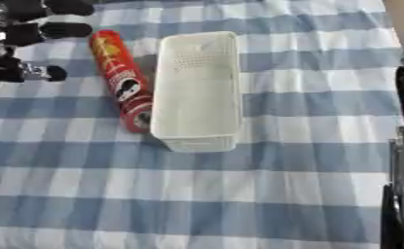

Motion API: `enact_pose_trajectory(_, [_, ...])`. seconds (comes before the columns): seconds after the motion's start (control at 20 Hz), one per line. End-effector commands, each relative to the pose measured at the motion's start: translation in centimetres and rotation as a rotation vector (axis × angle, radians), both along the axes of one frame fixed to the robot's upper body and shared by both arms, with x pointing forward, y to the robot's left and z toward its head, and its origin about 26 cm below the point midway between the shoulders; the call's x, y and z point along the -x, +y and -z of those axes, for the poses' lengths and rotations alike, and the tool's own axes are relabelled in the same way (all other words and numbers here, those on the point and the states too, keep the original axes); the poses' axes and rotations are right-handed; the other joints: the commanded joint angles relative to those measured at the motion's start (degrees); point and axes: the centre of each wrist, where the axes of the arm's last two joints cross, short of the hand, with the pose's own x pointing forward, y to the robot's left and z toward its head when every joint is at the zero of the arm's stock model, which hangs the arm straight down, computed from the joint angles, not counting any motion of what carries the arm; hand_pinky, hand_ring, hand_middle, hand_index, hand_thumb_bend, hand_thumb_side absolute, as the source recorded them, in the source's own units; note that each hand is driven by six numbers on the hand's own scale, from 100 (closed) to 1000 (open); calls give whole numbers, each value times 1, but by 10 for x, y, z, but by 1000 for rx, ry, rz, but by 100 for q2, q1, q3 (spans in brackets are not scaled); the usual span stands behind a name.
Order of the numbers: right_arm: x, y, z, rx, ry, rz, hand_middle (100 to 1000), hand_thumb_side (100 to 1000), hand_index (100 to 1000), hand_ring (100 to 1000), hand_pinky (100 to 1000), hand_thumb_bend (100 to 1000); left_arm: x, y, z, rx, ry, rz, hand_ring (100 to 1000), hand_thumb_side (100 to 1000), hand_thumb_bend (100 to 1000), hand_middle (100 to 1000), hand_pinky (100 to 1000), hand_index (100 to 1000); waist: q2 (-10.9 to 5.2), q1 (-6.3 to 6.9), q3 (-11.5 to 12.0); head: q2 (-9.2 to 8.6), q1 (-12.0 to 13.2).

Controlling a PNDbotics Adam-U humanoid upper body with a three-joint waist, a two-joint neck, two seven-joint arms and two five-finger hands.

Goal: Pick up objects on the table and place them in the box.

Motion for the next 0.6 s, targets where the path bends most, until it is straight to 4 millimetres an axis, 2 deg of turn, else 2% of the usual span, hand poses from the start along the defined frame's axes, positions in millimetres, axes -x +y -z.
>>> enact_pose_trajectory(0.05, [1,1,-7,8,-20,-7,941,567,917,917,782,100,2,-2,-8,-3,19,33,736,100,783,794,638,885,-95,7,-30,-103,58])
enact_pose_trajectory(0.3, [0,1,-7,14,-20,-11,940,563,913,915,781,100,3,-4,12,151,275,83,694,100,729,761,574,866,-69,42,-115,-129,95])
enact_pose_trajectory(0.6, [0,-1,-7,19,-17,-10,940,560,911,916,781,100,3,-4,9,210,428,69,686,100,718,758,563,864,-53,79,-157,-140,106])
